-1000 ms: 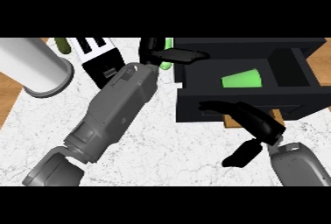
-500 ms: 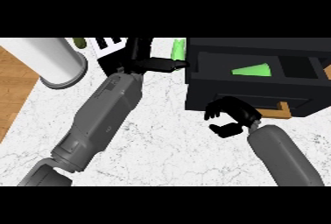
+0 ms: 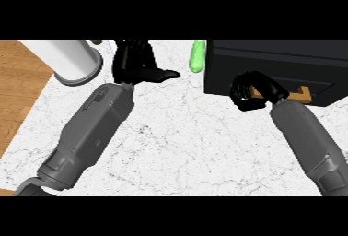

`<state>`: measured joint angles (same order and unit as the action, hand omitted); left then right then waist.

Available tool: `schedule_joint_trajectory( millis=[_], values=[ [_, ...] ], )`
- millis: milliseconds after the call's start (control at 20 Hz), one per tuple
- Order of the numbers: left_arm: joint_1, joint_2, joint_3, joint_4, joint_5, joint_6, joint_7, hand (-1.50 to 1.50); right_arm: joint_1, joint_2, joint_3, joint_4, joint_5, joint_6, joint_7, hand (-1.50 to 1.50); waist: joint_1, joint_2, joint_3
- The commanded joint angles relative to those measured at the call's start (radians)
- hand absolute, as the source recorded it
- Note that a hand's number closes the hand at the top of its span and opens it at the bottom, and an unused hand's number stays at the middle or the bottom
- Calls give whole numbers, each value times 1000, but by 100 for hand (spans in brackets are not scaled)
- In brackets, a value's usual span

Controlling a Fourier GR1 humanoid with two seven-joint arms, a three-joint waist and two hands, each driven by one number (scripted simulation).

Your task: Pick up the cup, place it into the drawer and close the drawer

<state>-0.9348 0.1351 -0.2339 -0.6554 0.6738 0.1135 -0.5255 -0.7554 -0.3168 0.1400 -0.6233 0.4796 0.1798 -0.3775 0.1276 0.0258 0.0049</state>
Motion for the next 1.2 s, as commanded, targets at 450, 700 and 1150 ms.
schedule_joint_trajectory(
  millis=[450, 700, 1150],
  values=[
    [87, 71, -16, -78, 8, -102, 37, -150, -184, -123, -167, 126, -100, 17, 21, 150, 66, 15, -1],
    [103, 71, -23, -86, 7, -122, 33, -150, -186, -144, -171, 95, -120, 60, 22, 150, 83, 26, -1],
    [123, 66, -27, -113, 14, -141, 39, -150, -160, -188, -194, 51, -168, 138, 22, 150, 93, 22, -1]
  ],
)
